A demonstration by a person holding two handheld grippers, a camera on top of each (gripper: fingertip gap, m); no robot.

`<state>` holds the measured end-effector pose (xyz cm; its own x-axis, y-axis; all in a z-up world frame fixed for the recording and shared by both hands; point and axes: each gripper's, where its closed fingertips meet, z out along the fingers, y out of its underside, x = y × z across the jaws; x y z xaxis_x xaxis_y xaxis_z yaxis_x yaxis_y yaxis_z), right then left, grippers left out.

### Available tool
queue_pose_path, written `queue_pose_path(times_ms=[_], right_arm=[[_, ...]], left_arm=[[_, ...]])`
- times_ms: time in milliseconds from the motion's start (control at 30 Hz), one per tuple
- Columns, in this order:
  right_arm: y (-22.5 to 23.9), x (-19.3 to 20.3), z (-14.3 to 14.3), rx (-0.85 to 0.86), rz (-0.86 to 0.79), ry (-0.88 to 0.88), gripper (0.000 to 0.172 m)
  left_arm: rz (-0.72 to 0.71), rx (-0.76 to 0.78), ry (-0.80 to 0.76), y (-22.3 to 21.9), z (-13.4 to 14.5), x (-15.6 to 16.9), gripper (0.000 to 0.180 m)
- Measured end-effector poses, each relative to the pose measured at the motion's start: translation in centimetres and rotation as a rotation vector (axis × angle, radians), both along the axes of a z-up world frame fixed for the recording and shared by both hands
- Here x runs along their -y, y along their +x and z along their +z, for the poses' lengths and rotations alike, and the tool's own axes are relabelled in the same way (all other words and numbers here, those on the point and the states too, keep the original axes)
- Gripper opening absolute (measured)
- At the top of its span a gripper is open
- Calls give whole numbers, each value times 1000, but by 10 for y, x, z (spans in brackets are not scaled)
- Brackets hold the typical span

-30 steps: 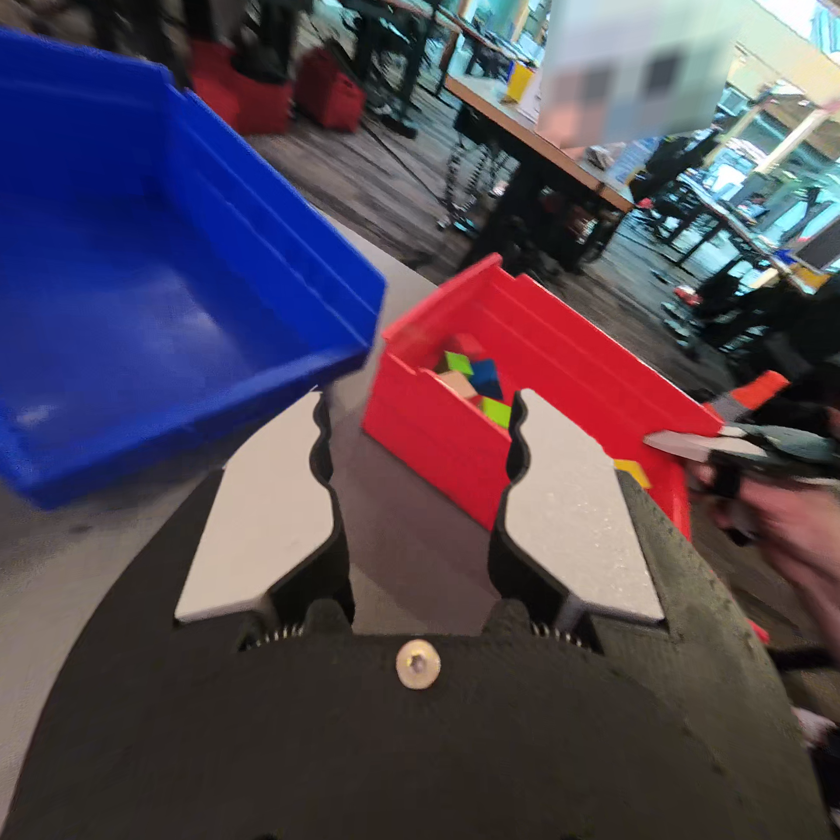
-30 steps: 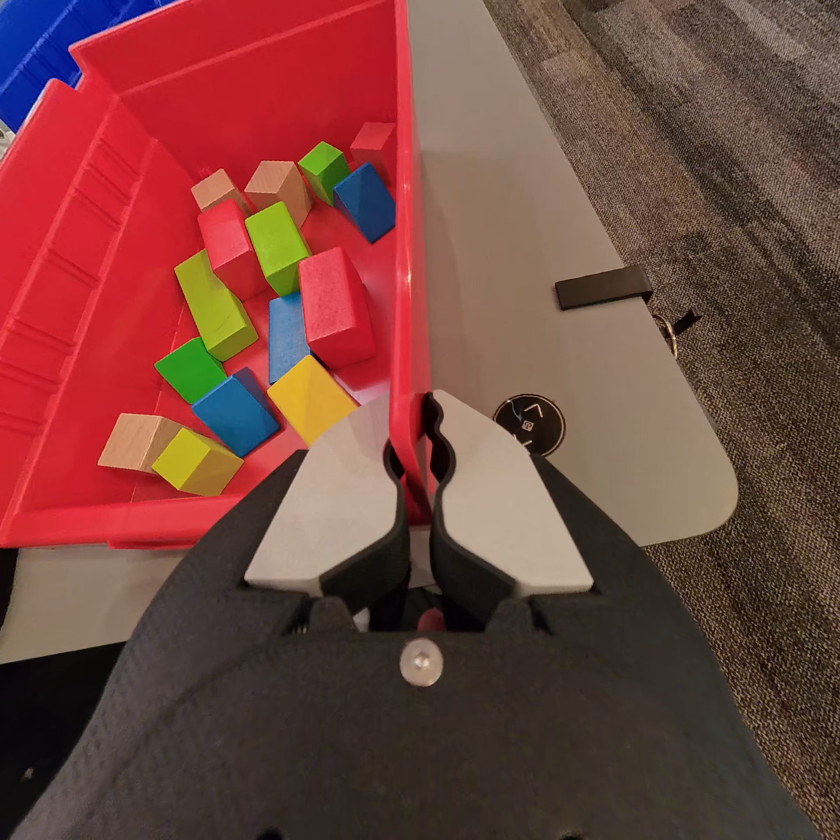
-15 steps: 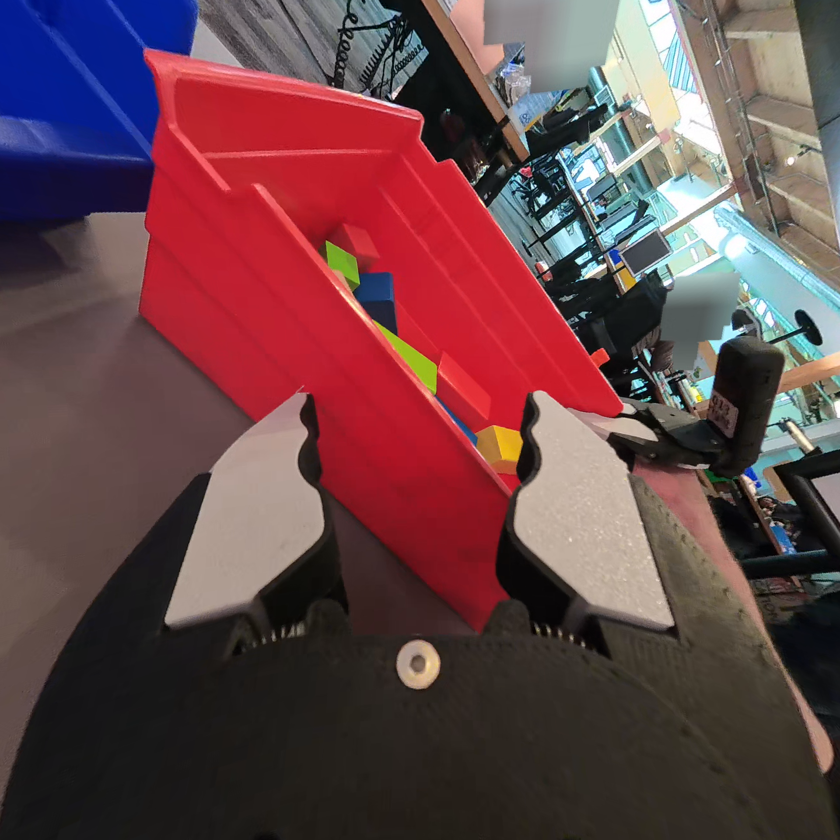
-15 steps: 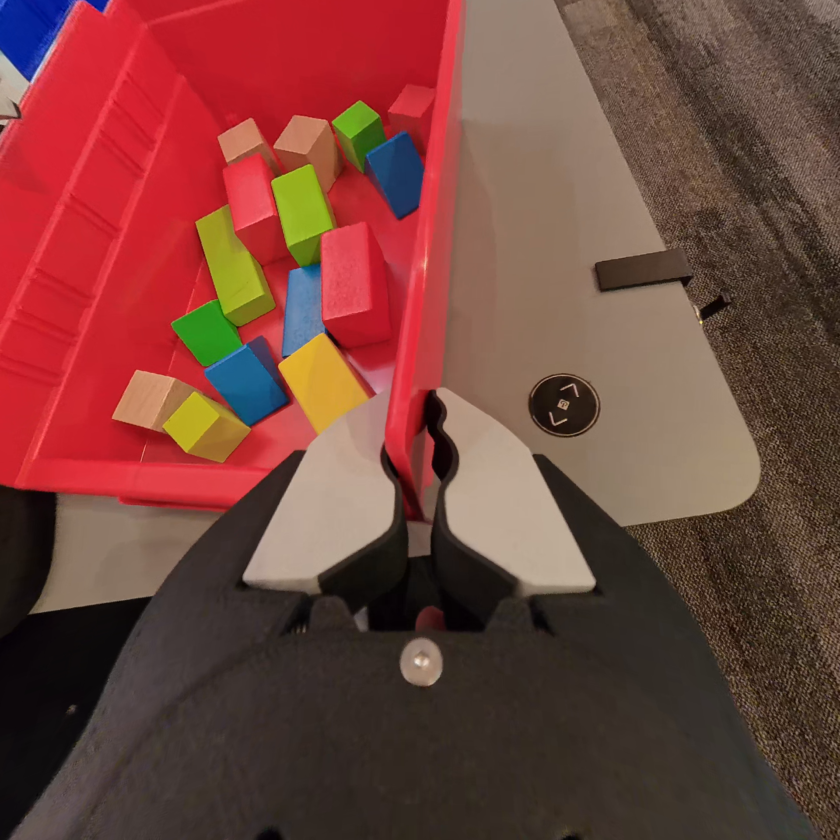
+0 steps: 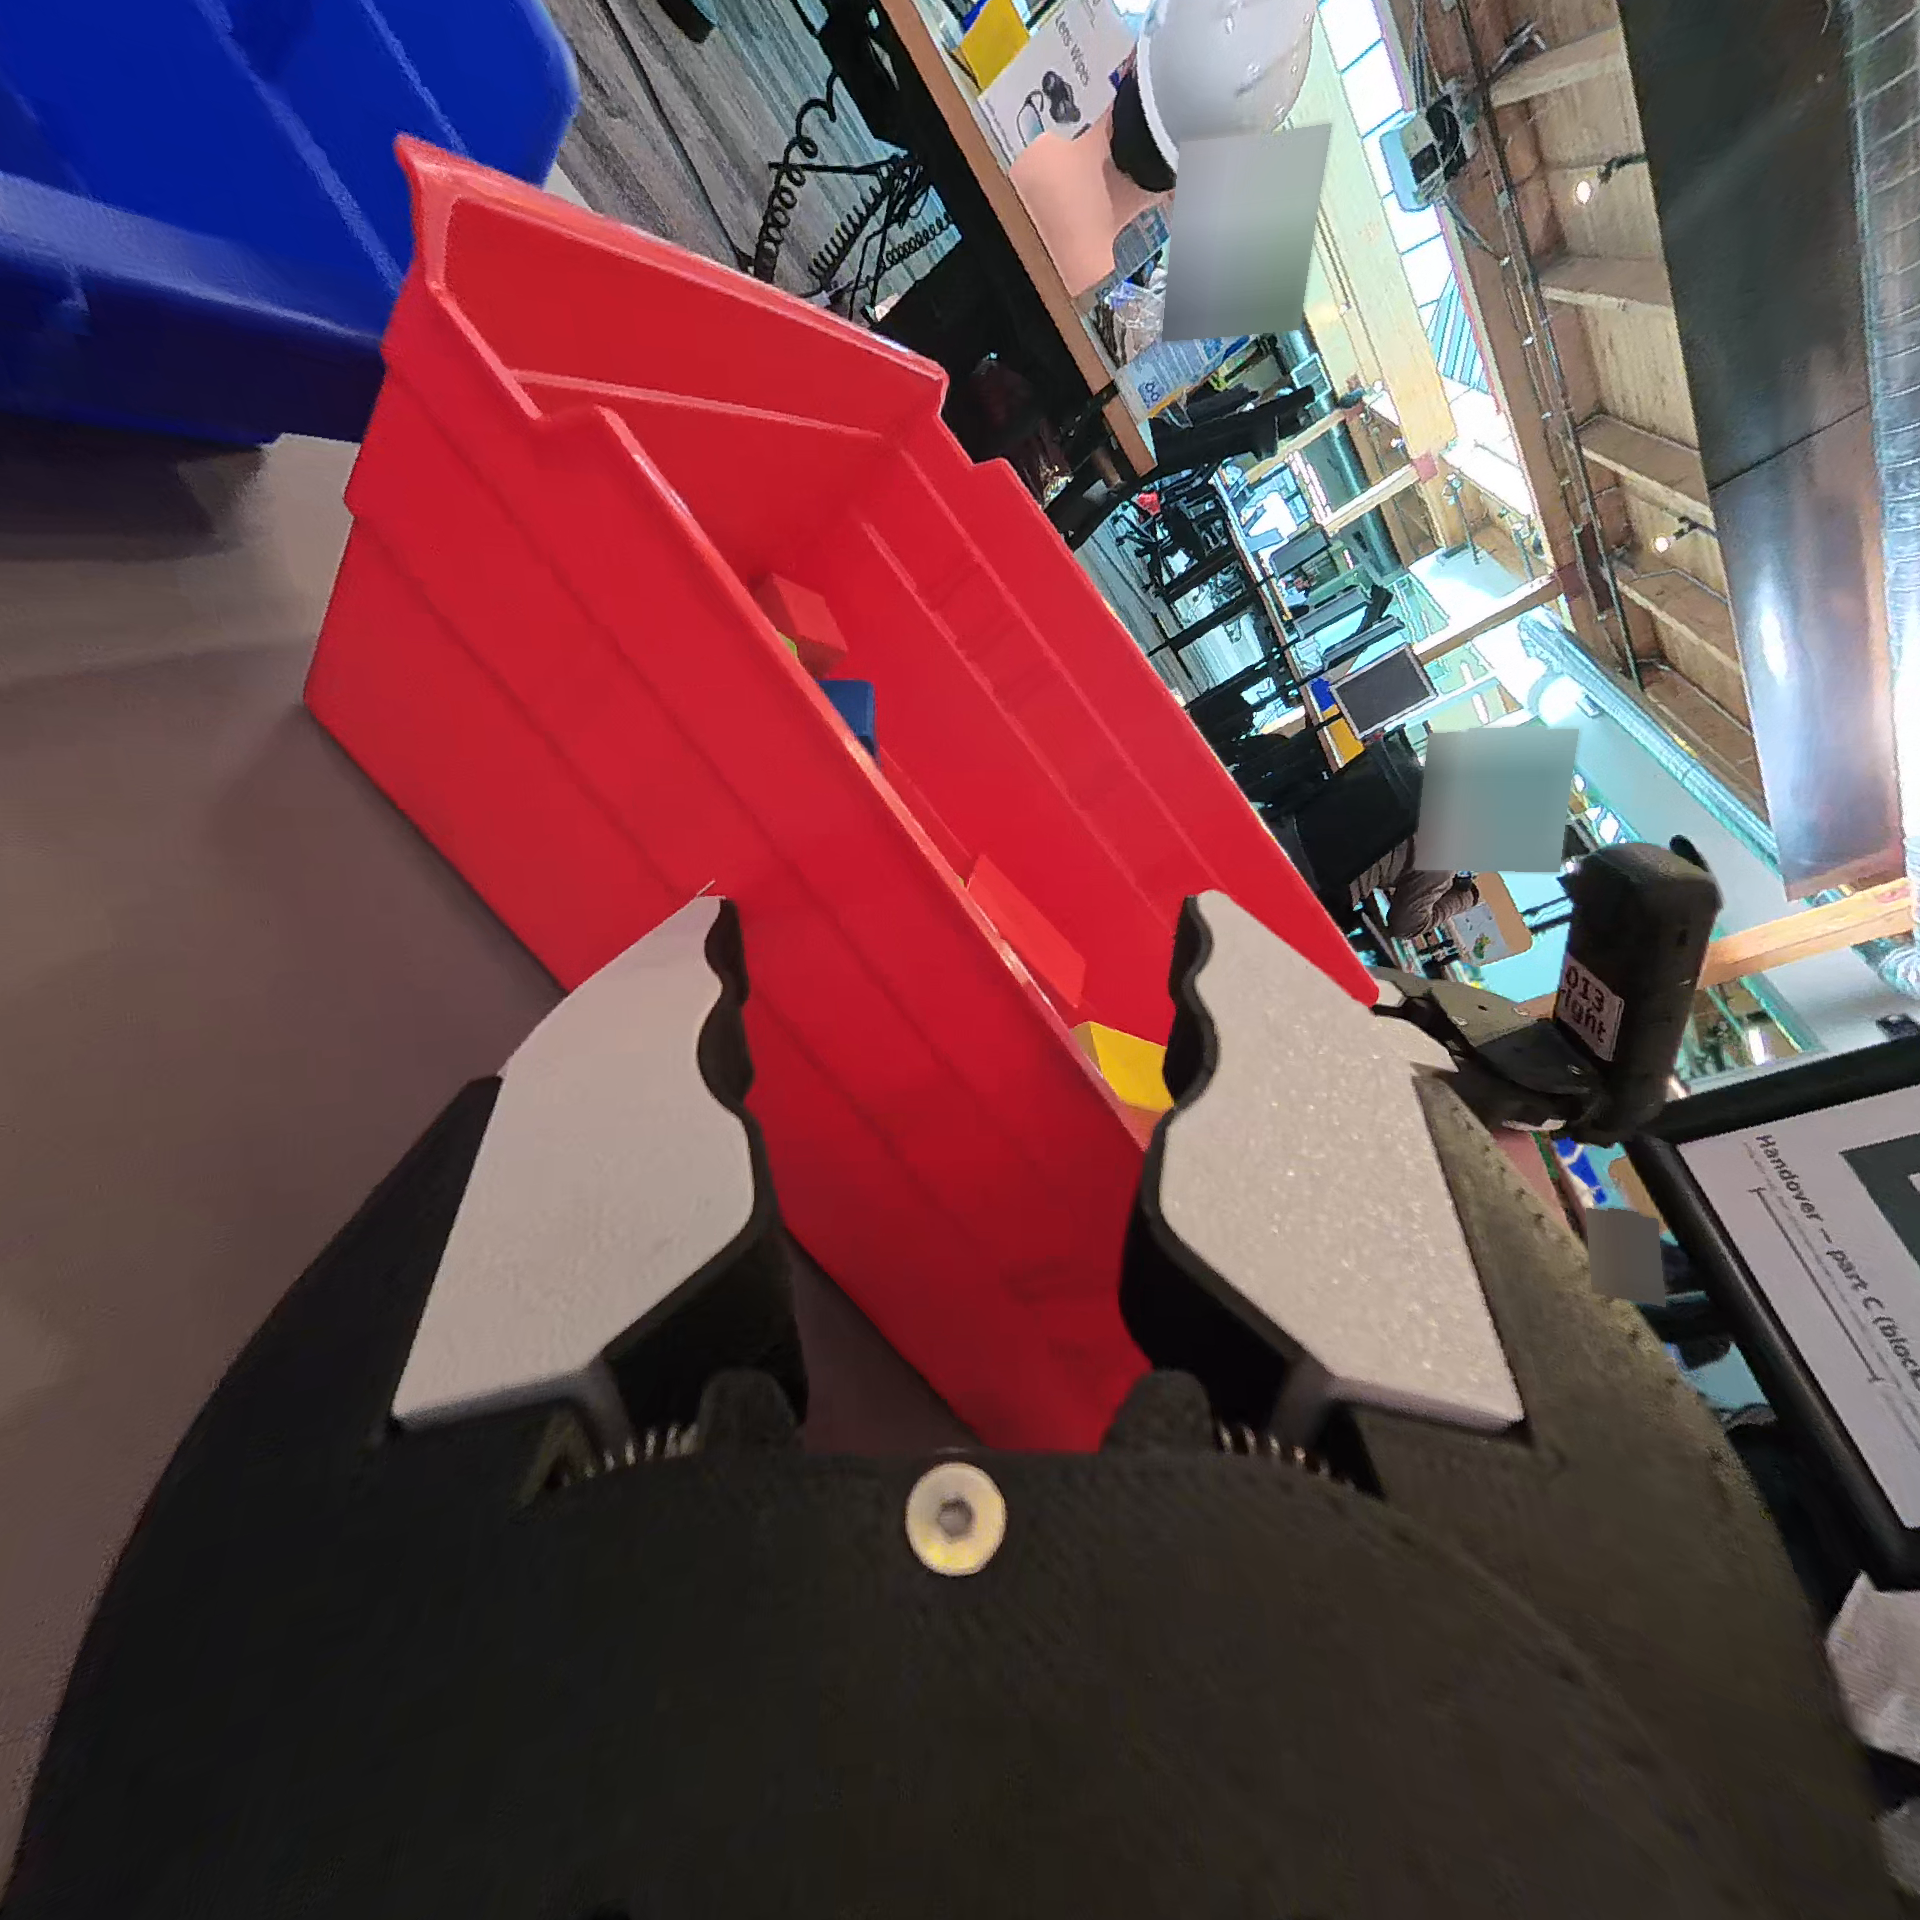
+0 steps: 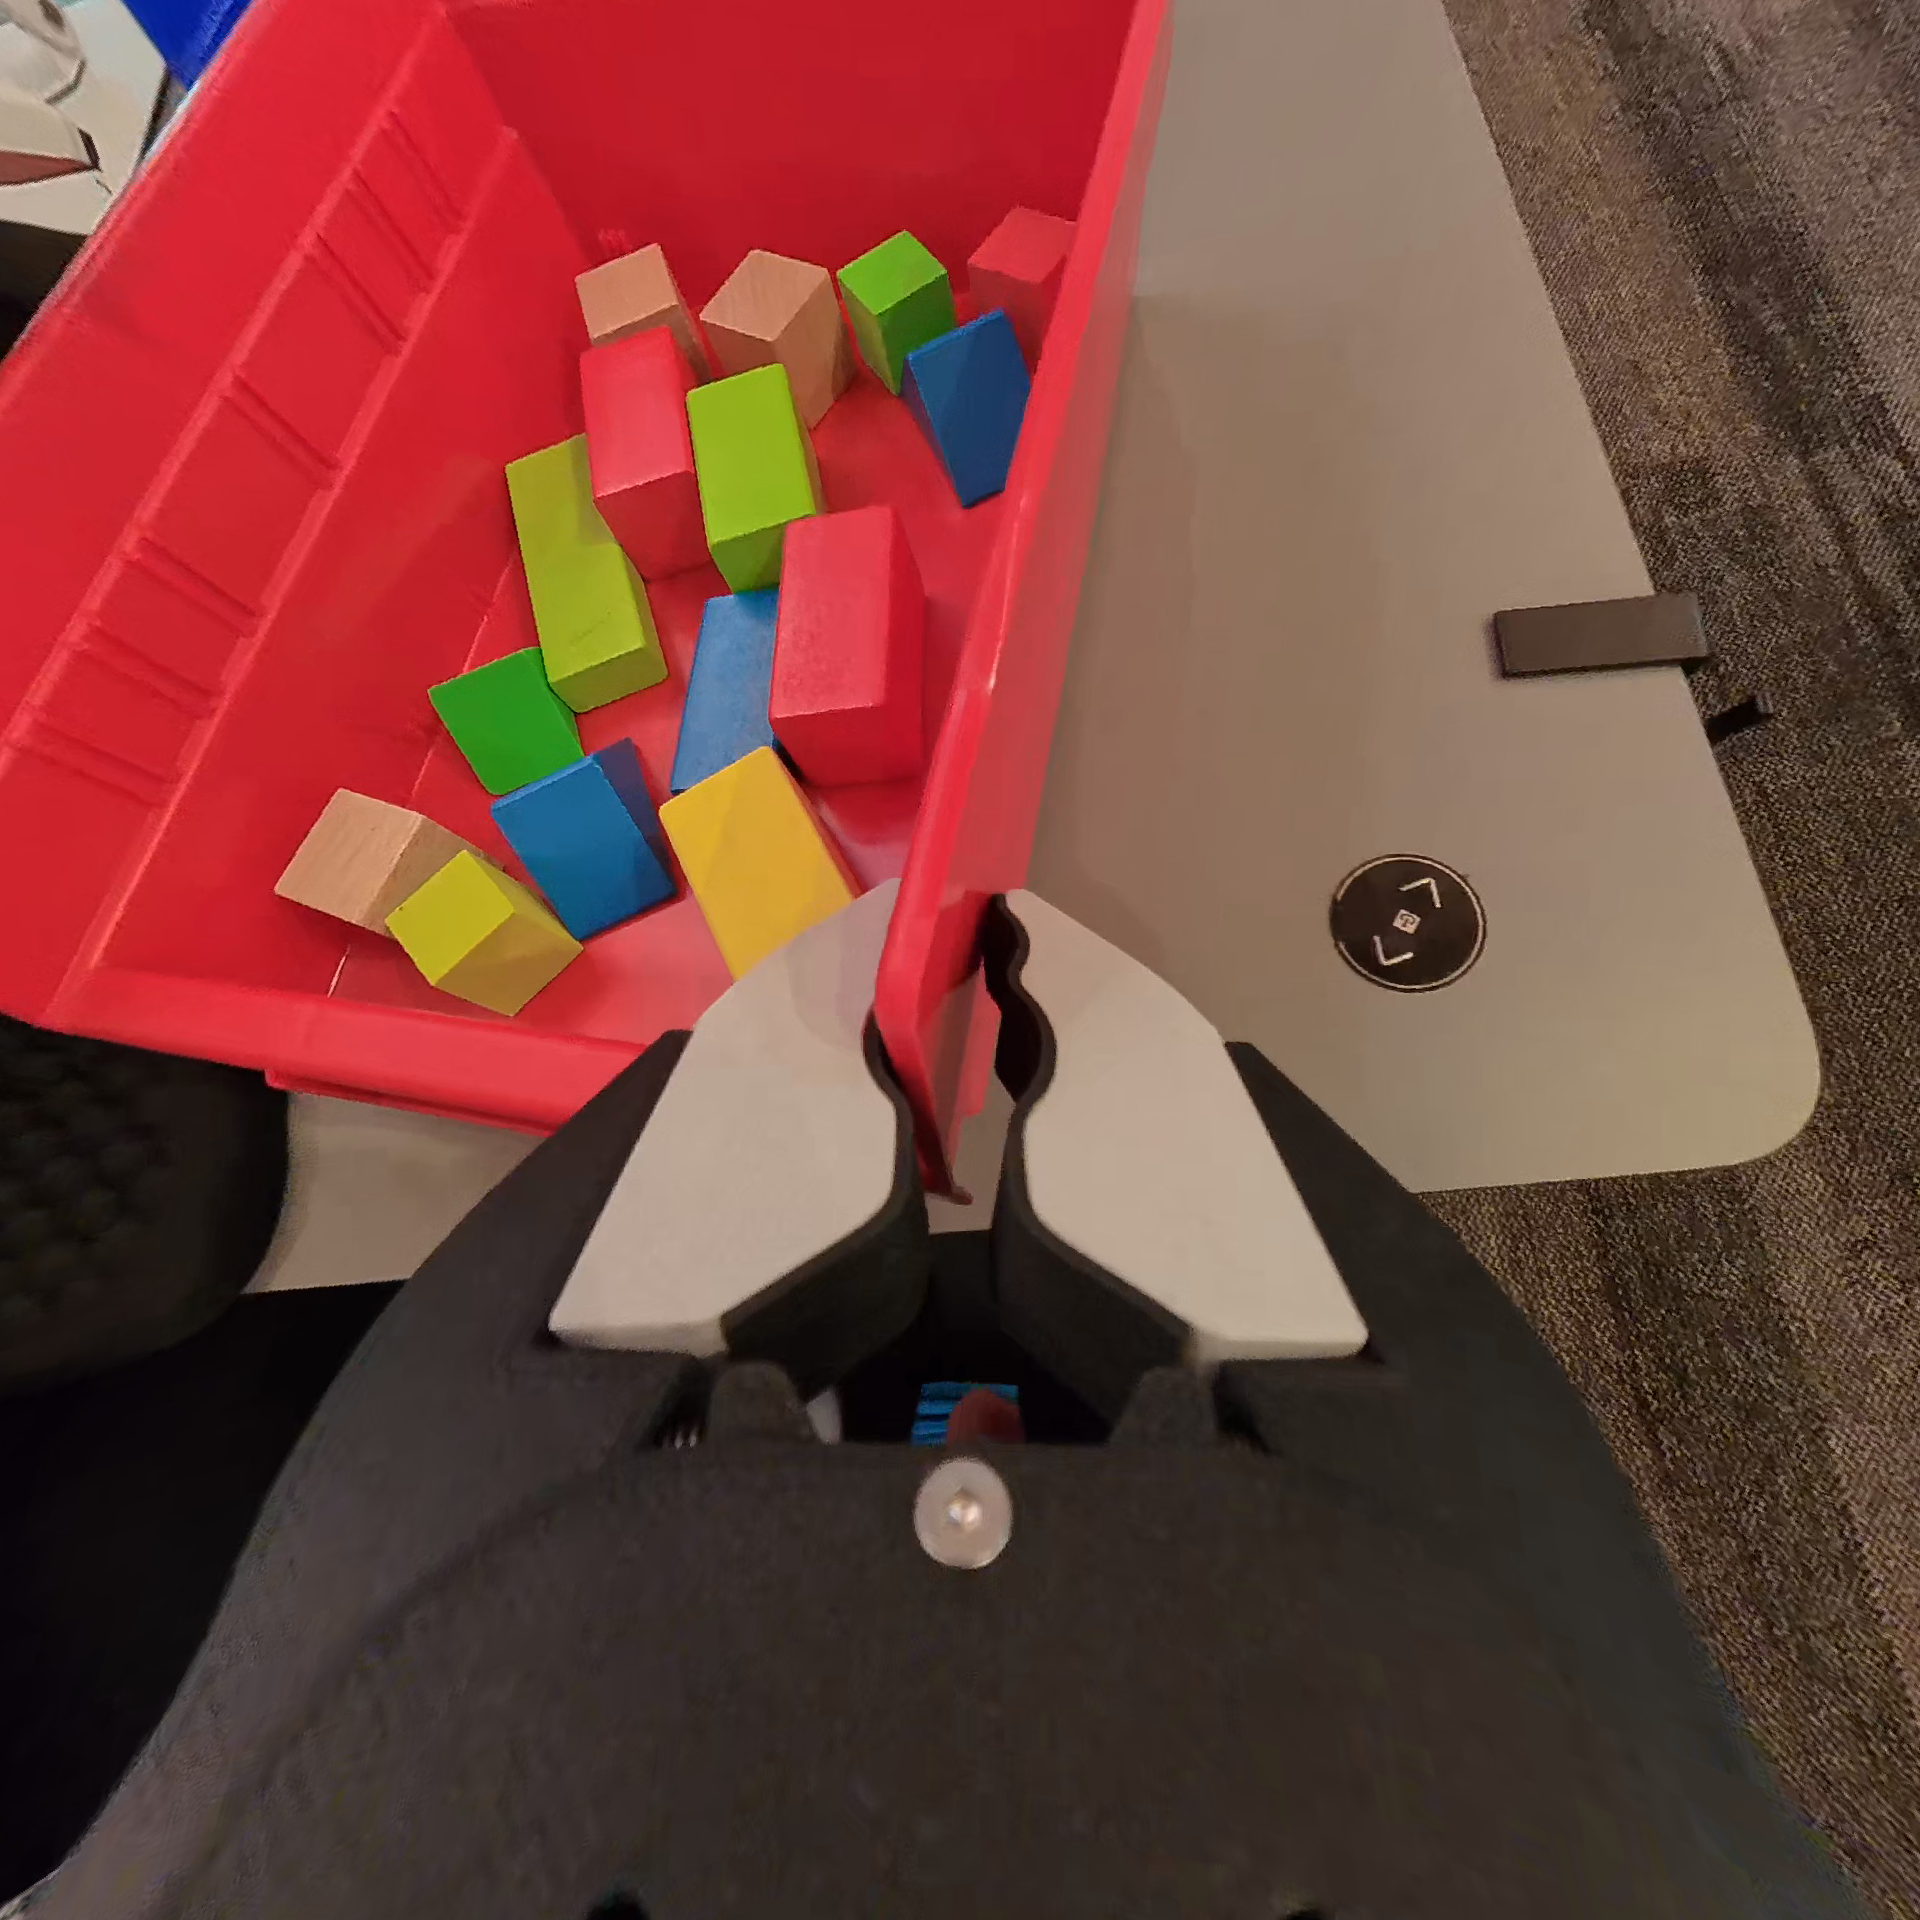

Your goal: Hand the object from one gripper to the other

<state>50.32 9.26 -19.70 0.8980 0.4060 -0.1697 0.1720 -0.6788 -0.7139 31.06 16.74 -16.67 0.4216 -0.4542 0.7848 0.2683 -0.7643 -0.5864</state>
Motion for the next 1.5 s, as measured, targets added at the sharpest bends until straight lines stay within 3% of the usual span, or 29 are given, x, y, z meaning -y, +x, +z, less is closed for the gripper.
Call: queue_pose_path(times_ms=[1500], right_arm=[[-125, 38, 7, 99, 250, -25, 12]], left_arm=[[219, -65, -32, -121, 4, 54, 80]])
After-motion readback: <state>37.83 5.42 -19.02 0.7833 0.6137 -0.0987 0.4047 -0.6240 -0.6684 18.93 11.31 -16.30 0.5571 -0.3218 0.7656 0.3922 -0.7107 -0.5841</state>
